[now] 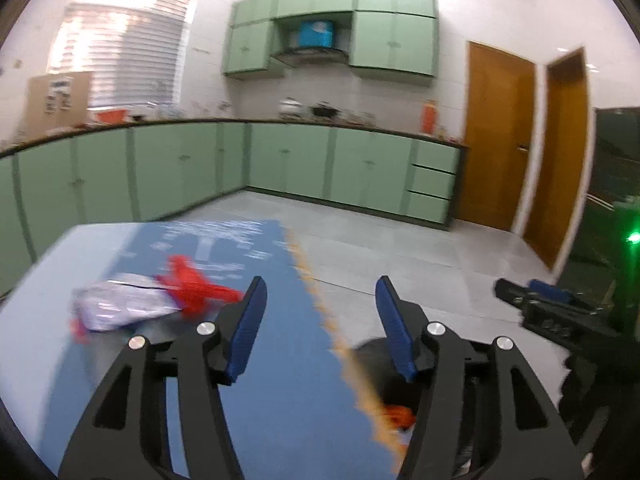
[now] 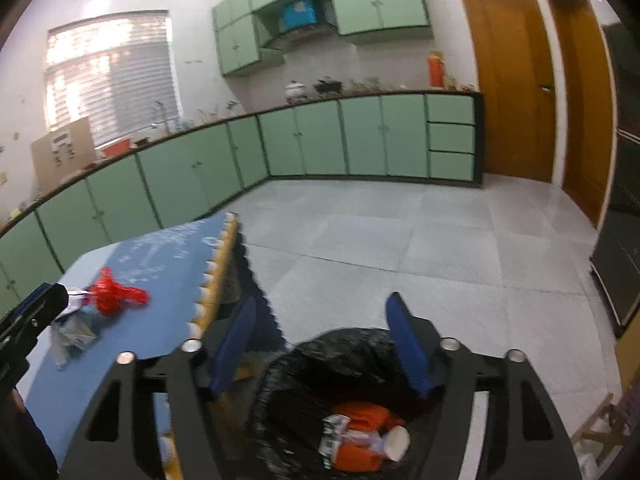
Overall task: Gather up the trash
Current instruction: 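Reach for and grasp the blue-and-white snack bag with the left gripper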
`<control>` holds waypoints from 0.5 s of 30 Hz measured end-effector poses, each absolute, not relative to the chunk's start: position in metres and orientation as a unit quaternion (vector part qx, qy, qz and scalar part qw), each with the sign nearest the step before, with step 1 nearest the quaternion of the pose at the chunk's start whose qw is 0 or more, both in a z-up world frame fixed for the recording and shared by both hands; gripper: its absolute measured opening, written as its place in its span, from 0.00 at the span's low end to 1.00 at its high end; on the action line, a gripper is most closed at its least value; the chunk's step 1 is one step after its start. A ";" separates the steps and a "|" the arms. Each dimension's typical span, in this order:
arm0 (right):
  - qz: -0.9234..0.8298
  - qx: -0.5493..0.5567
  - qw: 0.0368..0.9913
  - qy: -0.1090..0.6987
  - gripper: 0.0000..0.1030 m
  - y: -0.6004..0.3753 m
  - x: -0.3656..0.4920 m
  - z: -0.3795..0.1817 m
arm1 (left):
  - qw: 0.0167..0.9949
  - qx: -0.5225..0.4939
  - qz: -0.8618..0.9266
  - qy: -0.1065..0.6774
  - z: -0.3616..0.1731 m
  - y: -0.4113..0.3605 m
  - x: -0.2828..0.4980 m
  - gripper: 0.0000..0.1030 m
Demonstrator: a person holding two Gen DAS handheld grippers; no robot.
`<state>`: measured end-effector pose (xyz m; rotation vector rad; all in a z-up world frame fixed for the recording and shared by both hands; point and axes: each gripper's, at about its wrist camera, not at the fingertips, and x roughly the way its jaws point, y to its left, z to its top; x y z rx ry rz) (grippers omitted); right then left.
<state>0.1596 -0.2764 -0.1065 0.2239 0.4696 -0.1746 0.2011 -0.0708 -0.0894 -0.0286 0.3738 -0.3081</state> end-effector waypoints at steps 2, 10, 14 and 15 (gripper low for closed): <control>-0.069 0.103 0.966 0.227 0.75 -0.257 0.164 -0.101 | 0.976 -0.015 -0.117 0.181 -0.084 -0.046 0.200 0.55; 0.010 0.073 0.972 0.223 0.75 -0.175 0.191 -0.091 | 0.982 -0.015 -0.016 0.190 -0.081 0.031 0.201 0.56; 0.033 0.057 0.973 0.220 0.75 -0.144 0.201 -0.090 | 0.977 -0.031 0.002 0.211 -0.090 0.052 0.210 0.56; 0.037 0.052 0.973 0.220 0.75 -0.137 0.203 -0.091 | 0.976 -0.033 0.003 0.214 -0.092 0.055 0.209 0.57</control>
